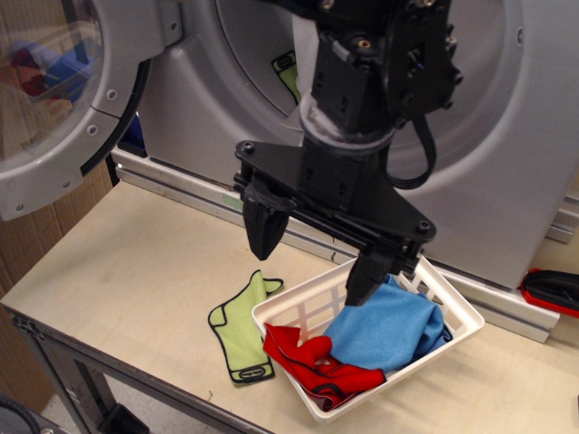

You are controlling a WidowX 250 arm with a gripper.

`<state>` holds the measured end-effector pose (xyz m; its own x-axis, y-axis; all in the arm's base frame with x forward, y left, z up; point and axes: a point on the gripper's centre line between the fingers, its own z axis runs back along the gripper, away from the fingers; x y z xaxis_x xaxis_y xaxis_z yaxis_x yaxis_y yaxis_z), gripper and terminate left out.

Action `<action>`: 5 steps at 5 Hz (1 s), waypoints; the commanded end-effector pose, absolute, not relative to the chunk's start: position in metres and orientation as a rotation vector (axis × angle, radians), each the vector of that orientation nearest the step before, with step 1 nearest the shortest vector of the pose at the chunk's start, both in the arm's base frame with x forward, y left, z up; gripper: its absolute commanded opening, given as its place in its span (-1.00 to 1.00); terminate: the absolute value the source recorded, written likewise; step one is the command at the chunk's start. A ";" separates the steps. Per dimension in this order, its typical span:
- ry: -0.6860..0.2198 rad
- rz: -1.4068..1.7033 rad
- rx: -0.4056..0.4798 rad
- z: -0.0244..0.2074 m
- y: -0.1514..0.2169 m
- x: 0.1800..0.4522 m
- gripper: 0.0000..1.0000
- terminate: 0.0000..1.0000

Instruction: Take clothes out of laundry machine

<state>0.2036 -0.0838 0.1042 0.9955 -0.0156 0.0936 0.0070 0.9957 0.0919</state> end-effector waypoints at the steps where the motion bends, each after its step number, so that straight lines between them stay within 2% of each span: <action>1: -0.094 -0.011 0.092 0.104 -0.084 0.204 1.00 -1.00; 2: -0.105 0.085 0.138 0.100 -0.058 0.221 1.00 -1.00; 3: -0.143 0.155 0.141 0.101 -0.039 0.233 1.00 -1.00; 5: -0.348 0.318 0.235 0.109 0.009 0.264 1.00 -1.00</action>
<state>0.2610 0.0080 0.0953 0.9078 0.2579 0.3308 -0.3312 0.9246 0.1880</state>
